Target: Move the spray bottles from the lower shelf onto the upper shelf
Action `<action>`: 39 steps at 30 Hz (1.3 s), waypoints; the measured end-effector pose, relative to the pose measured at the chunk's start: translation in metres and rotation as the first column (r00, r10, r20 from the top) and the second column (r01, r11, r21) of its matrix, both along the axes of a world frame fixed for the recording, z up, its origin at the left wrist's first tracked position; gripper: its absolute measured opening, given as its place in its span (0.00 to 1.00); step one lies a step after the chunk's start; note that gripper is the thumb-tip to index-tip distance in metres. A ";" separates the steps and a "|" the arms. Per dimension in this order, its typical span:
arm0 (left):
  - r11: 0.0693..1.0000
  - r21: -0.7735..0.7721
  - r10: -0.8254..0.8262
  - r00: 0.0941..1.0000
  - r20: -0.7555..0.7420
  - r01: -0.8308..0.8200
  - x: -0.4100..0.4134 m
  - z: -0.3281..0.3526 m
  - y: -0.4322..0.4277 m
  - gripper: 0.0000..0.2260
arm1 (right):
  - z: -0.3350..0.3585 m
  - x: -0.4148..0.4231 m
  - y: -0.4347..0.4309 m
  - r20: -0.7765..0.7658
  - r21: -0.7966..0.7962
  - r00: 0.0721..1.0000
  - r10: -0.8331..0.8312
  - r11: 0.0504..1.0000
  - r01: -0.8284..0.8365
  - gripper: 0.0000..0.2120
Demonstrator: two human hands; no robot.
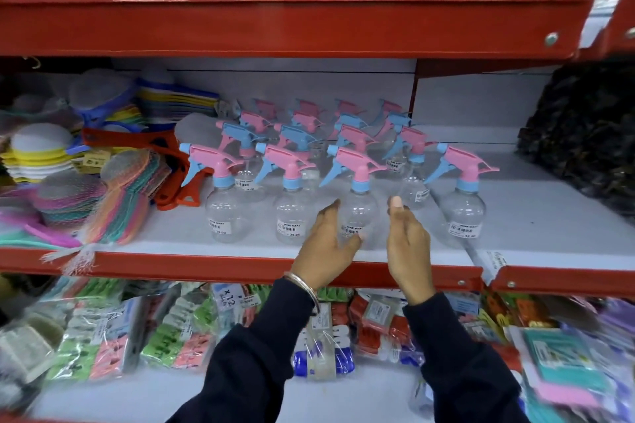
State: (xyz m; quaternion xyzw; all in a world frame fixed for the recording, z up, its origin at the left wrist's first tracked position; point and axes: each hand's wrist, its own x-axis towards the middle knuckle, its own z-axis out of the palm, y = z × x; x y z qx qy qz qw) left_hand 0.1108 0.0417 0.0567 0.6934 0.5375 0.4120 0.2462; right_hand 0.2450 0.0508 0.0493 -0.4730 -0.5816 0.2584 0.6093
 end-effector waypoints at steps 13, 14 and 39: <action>0.950 -0.163 -0.225 0.945 0.238 0.267 0.117 0.012 0.026 0.30 | 0.003 0.100 0.004 -0.021 -0.016 0.951 -0.308 0.951 0.308 0.32; 0.926 -0.220 -0.258 0.939 0.226 0.308 0.122 0.017 0.030 0.32 | 0.005 0.105 0.005 -0.002 -0.055 0.959 -0.283 0.958 0.283 0.33; 0.986 -0.049 -0.150 0.975 0.165 0.160 0.080 0.006 -0.005 0.29 | 0.004 0.096 -0.015 -0.145 -0.019 0.982 -0.121 0.993 0.120 0.18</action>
